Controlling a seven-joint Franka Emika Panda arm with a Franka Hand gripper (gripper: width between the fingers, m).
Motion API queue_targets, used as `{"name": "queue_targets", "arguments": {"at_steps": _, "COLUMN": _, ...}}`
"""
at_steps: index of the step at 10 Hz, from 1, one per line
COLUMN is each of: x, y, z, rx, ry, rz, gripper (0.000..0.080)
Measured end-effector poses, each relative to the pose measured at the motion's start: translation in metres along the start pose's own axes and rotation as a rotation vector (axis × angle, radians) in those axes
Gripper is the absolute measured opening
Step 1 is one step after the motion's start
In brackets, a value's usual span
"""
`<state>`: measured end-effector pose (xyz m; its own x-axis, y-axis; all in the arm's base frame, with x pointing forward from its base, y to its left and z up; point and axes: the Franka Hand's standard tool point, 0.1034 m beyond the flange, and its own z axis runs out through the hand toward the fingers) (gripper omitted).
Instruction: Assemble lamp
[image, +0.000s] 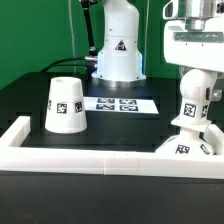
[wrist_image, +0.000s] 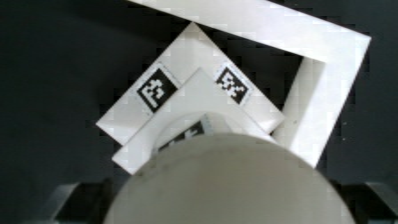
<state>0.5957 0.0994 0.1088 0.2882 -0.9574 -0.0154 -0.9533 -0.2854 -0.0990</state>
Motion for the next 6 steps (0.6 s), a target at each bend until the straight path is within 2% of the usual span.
{"name": "queue_targets", "arguments": {"at_steps": 1, "x": -0.001, "y": 0.0, "z": 0.0, "rx": 0.0, "ry": -0.001, "rz": 0.0, "gripper": 0.0577}}
{"name": "queue_targets", "arguments": {"at_steps": 2, "x": -0.001, "y": 0.0, "z": 0.0, "rx": 0.0, "ry": -0.001, "rz": -0.011, "gripper": 0.0668}}
{"name": "queue_targets", "arguments": {"at_steps": 3, "x": -0.001, "y": 0.0, "z": 0.0, "rx": 0.0, "ry": -0.001, "rz": -0.014, "gripper": 0.069}}
{"name": "queue_targets", "arguments": {"at_steps": 5, "x": -0.004, "y": 0.0, "z": -0.003, "rx": 0.002, "ry": -0.001, "rz": -0.092, "gripper": 0.0698}}
{"name": "queue_targets", "arguments": {"at_steps": 6, "x": -0.012, "y": 0.001, "z": -0.009, "rx": 0.007, "ry": 0.001, "rz": -0.158, "gripper": 0.0698}}
